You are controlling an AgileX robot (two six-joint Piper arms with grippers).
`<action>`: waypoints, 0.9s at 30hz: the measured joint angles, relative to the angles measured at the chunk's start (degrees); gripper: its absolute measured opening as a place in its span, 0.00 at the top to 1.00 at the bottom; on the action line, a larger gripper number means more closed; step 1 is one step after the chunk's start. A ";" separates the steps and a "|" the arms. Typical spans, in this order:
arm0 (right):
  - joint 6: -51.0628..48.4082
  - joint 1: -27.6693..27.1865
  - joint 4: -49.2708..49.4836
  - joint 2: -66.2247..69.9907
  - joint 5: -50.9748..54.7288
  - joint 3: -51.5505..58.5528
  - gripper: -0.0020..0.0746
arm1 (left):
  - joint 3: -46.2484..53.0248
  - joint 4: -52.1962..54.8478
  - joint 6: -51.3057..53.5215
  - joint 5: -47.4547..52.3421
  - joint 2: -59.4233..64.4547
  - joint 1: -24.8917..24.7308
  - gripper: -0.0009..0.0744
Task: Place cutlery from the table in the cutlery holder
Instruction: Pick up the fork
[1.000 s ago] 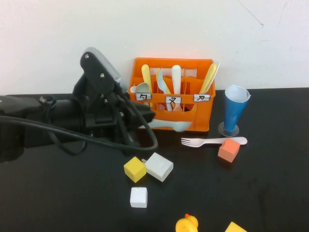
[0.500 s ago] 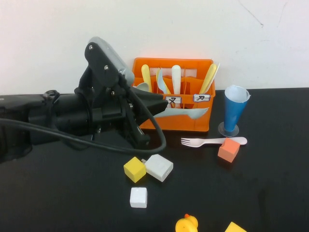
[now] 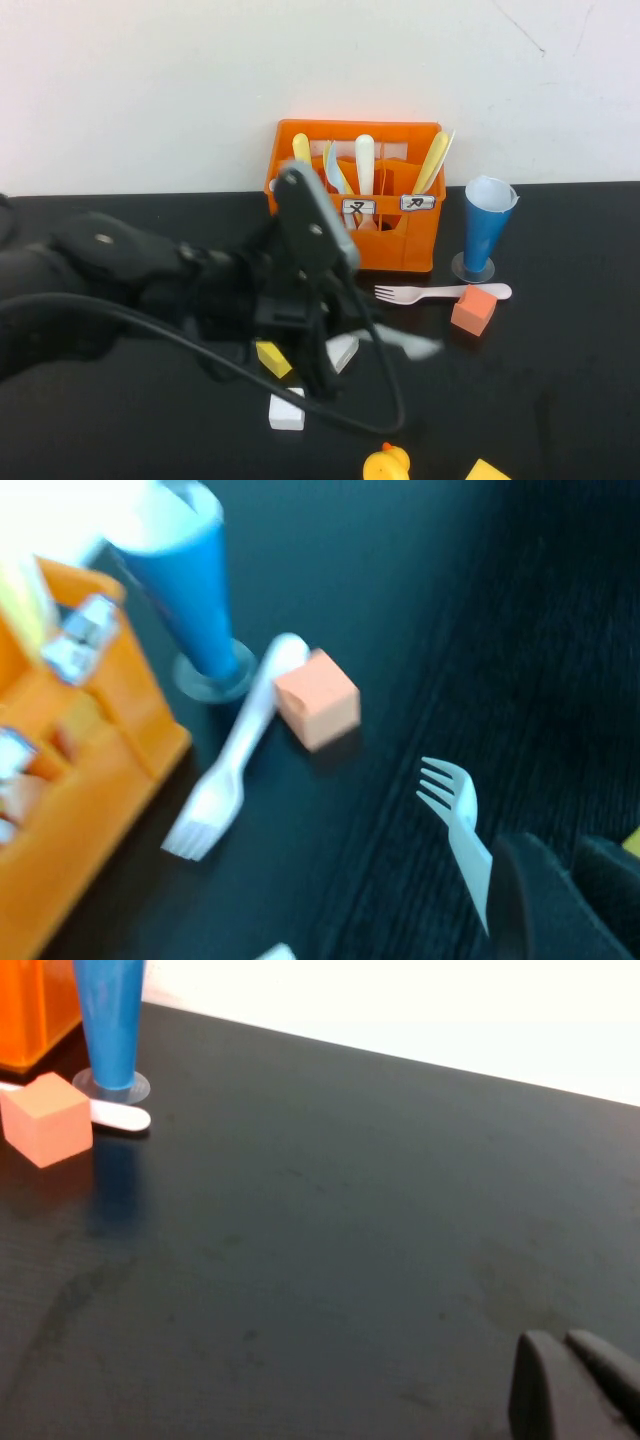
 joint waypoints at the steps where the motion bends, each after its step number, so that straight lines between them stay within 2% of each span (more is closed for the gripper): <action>1: 0.00 0.00 0.00 0.00 0.00 0.00 0.98 | 0.00 -0.41 -0.37 -0.31 0.92 -0.76 0.94; 11: 0.00 0.00 0.00 0.00 0.00 0.00 0.98 | -0.26 -8.67 4.02 -5.78 11.86 -4.67 0.94; 20: 0.00 0.00 0.00 0.00 0.00 0.00 0.98 | -0.37 -7.17 3.84 -8.86 18.09 -7.61 0.98; 27: 0.00 0.00 0.00 0.00 0.00 0.00 0.98 | -0.47 -5.70 0.66 -11.00 19.86 -7.72 0.98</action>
